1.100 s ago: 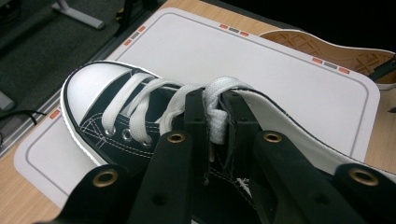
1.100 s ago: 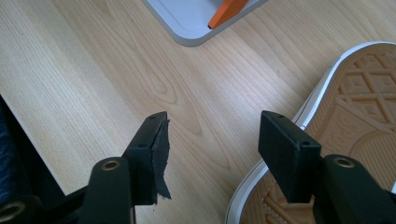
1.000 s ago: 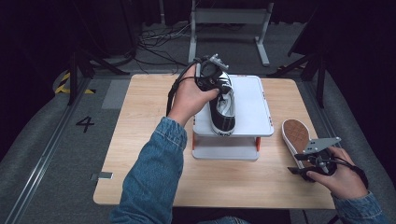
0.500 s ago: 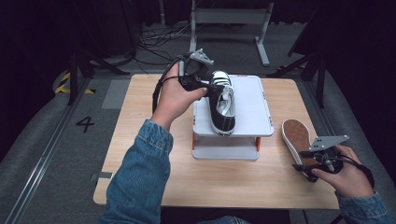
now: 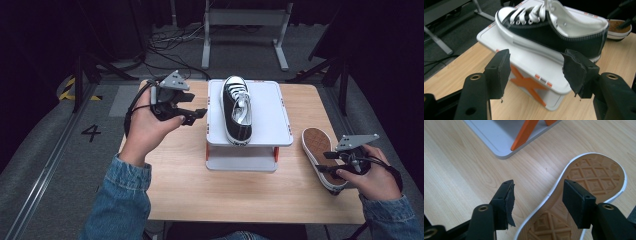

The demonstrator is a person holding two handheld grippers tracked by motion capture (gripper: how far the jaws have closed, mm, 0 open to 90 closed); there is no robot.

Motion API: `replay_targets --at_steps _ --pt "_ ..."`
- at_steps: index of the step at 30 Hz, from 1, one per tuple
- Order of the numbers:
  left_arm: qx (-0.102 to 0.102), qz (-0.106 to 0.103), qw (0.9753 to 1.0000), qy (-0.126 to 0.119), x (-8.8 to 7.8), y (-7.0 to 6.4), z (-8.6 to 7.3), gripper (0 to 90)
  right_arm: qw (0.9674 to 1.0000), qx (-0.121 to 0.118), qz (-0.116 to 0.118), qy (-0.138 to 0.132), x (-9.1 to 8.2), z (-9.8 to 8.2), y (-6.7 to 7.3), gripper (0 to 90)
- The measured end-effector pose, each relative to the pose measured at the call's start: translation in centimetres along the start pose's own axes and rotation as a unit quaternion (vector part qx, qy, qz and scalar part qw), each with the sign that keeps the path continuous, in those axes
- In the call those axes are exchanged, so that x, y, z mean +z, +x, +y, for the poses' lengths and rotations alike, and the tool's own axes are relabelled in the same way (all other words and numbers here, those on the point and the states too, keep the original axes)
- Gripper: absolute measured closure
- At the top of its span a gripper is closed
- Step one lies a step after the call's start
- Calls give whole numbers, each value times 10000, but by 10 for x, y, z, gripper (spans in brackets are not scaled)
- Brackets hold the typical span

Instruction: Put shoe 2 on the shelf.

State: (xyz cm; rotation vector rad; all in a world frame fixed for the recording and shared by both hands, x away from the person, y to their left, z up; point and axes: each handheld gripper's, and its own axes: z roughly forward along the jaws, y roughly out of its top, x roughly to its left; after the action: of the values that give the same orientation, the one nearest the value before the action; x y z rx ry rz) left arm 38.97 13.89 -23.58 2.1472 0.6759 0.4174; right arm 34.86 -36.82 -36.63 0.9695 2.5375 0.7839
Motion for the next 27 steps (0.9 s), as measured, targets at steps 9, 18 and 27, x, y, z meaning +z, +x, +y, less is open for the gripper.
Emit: replay_targets --at_steps 9,18,27 --pt "-171 150 9994 248 -9 -1 -49 355 9989 404 -208 -73 -5 -5 -26 517" --pt "-594 285 9972 360 0 7 -102 343 9981 409 -380 -250 6 -9 -40 611" --pt "-814 322 9942 620 12 18 -126 341 9974 379 -501 362 19 -7 -46 818"
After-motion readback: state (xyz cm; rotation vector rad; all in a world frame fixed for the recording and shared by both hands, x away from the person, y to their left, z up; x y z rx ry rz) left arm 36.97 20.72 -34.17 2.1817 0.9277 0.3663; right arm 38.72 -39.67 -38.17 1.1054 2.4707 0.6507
